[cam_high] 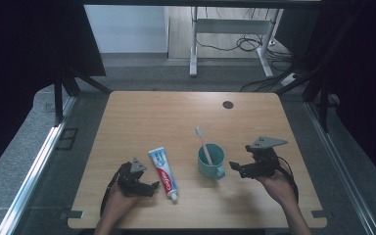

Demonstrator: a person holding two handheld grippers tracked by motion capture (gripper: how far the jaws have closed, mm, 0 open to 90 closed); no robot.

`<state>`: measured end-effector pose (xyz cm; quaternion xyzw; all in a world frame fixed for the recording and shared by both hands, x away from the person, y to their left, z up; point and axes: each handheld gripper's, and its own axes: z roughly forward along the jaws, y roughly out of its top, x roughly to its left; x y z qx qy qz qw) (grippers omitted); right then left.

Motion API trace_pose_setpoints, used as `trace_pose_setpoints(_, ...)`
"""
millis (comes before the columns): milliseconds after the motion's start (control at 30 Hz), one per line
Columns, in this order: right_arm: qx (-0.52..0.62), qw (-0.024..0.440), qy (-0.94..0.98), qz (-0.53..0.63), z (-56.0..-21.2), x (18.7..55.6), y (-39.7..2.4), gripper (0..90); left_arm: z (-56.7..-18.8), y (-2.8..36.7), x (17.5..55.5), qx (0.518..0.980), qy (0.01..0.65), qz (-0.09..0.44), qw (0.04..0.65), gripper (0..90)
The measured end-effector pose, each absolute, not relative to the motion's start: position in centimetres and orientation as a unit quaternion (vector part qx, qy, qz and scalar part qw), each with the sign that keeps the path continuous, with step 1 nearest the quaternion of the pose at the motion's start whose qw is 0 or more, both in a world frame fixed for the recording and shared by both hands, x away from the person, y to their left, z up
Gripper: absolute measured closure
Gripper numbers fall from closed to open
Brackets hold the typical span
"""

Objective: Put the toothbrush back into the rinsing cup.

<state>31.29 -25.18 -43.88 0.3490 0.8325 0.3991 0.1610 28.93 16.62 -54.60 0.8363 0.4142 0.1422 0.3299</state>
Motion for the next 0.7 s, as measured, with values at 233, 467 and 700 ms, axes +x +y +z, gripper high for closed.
trace_pose_setpoints(233, 0.353, 0.168, 0.833, 0.39, -44.8, 30.9, -26.0, 11.7, -54.6, 16.7, 28.9, 0.838, 0.413, 0.142, 0.329, 0.5)
trace_pose_setpoints(467, 0.359, 0.166, 0.833, 0.388, -45.9, 30.6, -26.4, 11.7, -54.6, 16.7, 28.9, 0.839, 0.412, 0.142, 0.327, 0.5)
trace_pose_setpoints(700, 0.368, 0.171, 0.83, 0.383, -47.3, 30.3, -27.0, 11.0, -54.6, 16.6, 28.9, 0.837, 0.414, 0.143, 0.329, 0.7)
